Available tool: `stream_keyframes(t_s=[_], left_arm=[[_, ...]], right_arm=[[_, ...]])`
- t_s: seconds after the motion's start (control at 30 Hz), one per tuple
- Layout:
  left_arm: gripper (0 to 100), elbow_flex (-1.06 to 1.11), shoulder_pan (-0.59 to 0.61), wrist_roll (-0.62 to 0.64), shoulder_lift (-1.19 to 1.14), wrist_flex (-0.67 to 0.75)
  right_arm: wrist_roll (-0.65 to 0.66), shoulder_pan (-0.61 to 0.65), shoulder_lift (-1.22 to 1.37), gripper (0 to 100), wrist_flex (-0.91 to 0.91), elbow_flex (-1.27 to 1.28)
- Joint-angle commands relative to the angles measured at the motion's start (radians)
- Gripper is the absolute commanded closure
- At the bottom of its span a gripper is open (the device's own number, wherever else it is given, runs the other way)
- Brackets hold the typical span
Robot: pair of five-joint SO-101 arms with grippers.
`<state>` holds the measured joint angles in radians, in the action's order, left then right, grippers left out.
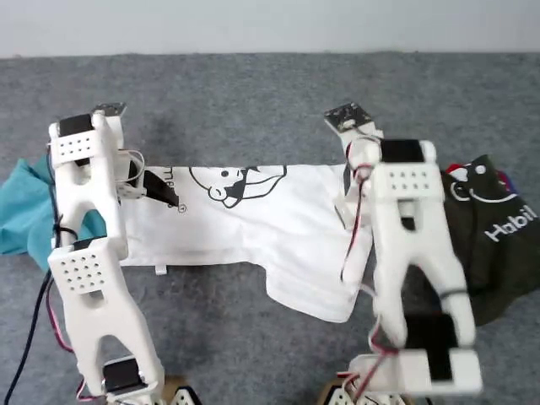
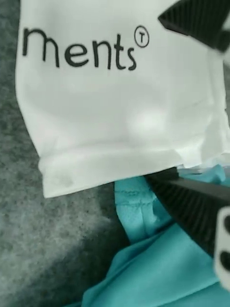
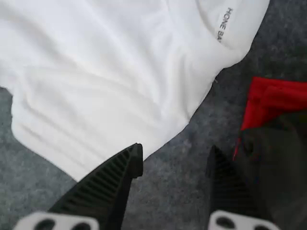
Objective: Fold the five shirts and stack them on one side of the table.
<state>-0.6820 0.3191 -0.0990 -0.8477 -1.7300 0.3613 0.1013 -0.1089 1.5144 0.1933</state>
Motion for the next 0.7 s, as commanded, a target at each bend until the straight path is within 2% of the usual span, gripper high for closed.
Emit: stream_keyframes(t_s=[0.0, 0.17, 0.33, 0.47, 0.67], left_arm=[[59, 0.005, -0.011, 0.014, 0.086, -0.026], [62, 0.105, -0.008, 0.014, 0.259, -0.026], [62, 0.329, -0.009, 0.012, 0.525, -0.026], [62, 0.473, -0.006, 0.009, 0.740, -0.025], [62, 0.661, -0.008, 0.011, 0.945, -0.023]], right_arm=[[0.064, 0.062, -0.163, 77.2, 0.022, 0.170], [0.175, 0.104, -0.306, 77.2, -0.131, 0.562], [0.278, 0.102, -0.383, 77.2, -0.280, 0.809], [0.282, 0.108, -0.395, 77.6, -0.352, 0.890], [0.282, 0.110, -0.397, 89.8, -0.367, 0.861]])
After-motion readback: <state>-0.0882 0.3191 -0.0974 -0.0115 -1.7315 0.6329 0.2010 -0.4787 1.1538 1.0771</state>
